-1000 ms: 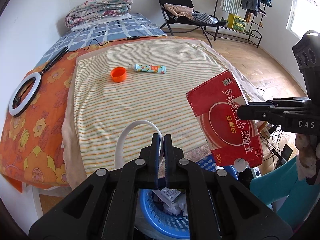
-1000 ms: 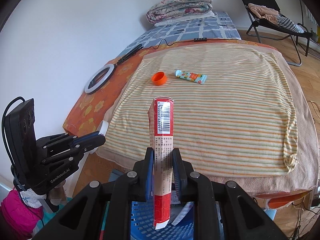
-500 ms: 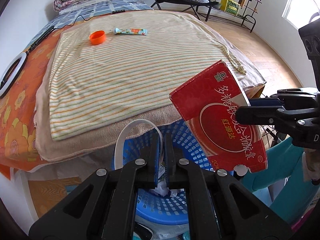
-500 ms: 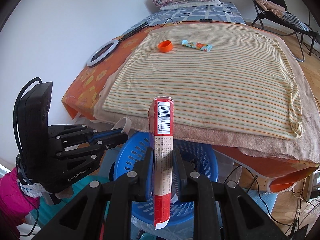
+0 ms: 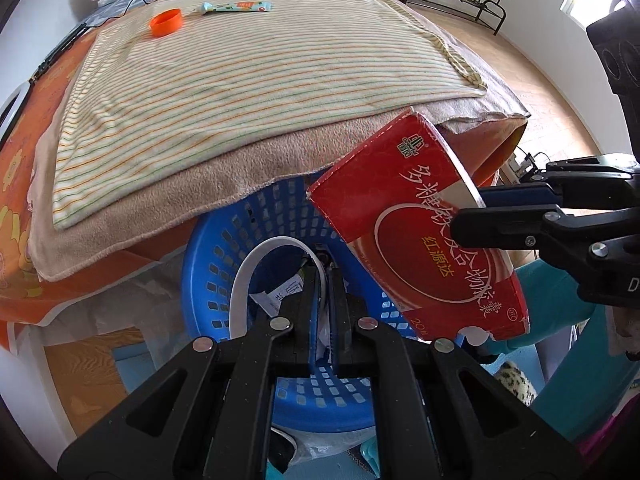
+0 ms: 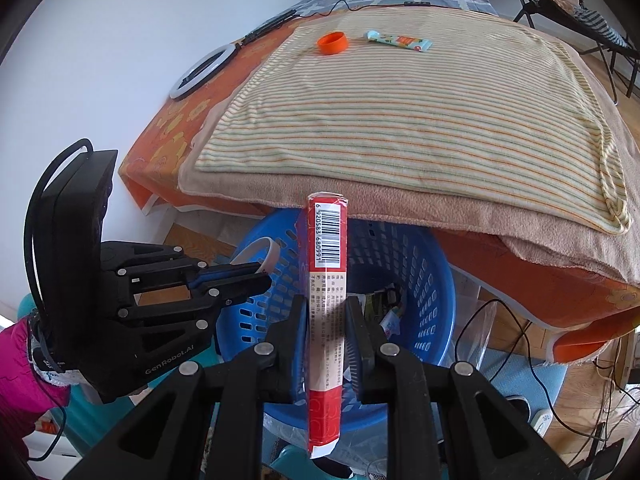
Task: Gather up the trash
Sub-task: 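Carry wristband and tissue box over the blue basket and open both tools, then move both tools back over the towel toward the orange cup and fruit-print tube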
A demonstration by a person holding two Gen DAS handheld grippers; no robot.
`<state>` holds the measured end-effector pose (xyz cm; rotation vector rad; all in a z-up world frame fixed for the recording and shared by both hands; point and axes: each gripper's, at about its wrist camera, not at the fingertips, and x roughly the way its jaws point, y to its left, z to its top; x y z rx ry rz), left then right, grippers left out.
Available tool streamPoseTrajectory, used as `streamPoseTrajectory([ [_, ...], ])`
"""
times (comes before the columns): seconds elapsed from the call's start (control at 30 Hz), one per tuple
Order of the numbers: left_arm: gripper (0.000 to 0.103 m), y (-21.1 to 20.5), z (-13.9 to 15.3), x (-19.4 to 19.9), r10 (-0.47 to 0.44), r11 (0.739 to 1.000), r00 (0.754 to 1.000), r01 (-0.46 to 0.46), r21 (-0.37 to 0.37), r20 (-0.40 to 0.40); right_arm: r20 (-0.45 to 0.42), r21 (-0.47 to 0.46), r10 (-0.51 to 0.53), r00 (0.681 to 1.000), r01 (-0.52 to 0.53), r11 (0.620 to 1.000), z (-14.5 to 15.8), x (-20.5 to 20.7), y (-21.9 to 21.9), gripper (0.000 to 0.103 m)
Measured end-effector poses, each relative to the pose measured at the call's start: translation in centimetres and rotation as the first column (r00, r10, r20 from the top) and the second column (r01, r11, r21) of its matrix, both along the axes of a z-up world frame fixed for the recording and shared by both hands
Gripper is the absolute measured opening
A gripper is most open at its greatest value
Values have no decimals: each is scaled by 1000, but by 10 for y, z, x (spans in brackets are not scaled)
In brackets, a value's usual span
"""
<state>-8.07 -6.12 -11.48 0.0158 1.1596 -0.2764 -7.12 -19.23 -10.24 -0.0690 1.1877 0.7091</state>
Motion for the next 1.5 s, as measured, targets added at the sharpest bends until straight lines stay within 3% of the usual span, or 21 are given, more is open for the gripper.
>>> streamPoseTrajectory([
  [0.33, 3, -1, -7, 4, -4, 1000, 1000, 5, 13, -25, -37, -15, -9, 999, 8, 1000, -17, 3, -3, 19],
  [0.53, 6, 0, -12, 8, 4, 1000, 999, -3, 25, -50, -69, -14, -21, 997, 20, 1000, -23, 8, -5, 27],
  [0.63, 28, 3, -12, 9, 15, 1000, 999, -14, 25, -48, -63, -16, -27, 998, 26, 1000, -23, 9, -6, 42],
  [0.7, 49, 4, -10, 9, 21, 999, 999, -20, 27, -34, -59, -17, -32, 998, 31, 999, -23, 9, -7, 54],
  [0.9, 50, 6, -10, 12, 33, 999, 999, -32, 30, -38, -53, -24, -44, 998, 43, 999, -22, 12, -9, 68],
  [1.17, 59, 8, -9, 14, 47, 998, 998, -46, 36, -33, -20, -45, -56, 998, 55, 997, -18, 17, -10, 74],
  [1.27, 59, 10, -8, 14, 53, 998, 998, -52, 35, -32, 6, -56, -60, 998, 60, 997, -13, 20, -10, 84],
  [1.5, 59, 13, 1, 21, 69, 997, 997, -69, 28, -21, 59, -72, -58, 997, 62, 995, 3, 34, -11, 86],
])
